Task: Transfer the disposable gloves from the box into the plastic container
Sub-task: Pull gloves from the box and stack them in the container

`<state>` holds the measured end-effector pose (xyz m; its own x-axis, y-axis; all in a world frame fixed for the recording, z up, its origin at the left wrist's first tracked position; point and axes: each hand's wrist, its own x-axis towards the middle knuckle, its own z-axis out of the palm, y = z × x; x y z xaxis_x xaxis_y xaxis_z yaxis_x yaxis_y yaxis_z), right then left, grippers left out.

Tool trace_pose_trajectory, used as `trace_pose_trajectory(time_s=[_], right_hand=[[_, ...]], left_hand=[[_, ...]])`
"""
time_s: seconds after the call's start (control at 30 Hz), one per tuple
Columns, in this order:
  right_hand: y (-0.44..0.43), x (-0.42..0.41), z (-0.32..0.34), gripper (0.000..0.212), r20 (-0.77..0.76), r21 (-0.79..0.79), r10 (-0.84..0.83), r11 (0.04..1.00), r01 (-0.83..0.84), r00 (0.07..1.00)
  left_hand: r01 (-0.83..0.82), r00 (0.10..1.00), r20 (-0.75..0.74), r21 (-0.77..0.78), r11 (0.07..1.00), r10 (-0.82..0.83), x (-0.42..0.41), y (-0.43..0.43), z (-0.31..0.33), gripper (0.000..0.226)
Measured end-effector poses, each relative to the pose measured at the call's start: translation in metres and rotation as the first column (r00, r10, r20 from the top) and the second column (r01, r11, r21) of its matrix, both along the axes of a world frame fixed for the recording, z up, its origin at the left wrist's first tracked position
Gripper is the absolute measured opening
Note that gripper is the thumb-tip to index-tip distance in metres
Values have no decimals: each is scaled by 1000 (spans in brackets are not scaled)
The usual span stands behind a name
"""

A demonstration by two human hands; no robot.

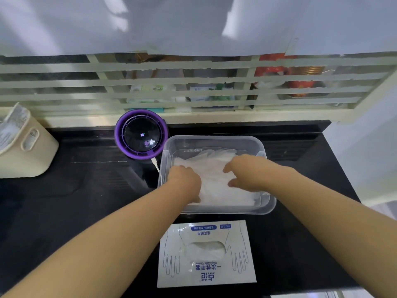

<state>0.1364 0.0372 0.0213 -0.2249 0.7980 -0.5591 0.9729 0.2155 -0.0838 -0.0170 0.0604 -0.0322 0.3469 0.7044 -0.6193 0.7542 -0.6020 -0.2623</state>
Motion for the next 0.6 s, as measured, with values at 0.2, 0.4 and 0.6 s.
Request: trace_pose_trajectory(time_s=[0.2, 0.4, 0.6], right_hand=[[-36, -19, 47, 23, -279, 124, 43, 992, -9, 959], [-94, -37, 13, 33, -220, -176, 212, 951, -253, 952], [-119, -42, -44, 49, 48, -135, 413, 905, -404, 909]], left_hand=[[28, 967, 252, 67, 997, -44, -20, -13, 39, 38], [18, 716, 698, 15, 1000, -23, -53, -67, 65, 30], [228, 823, 545, -65, 972, -157, -80, -113, 20, 35]])
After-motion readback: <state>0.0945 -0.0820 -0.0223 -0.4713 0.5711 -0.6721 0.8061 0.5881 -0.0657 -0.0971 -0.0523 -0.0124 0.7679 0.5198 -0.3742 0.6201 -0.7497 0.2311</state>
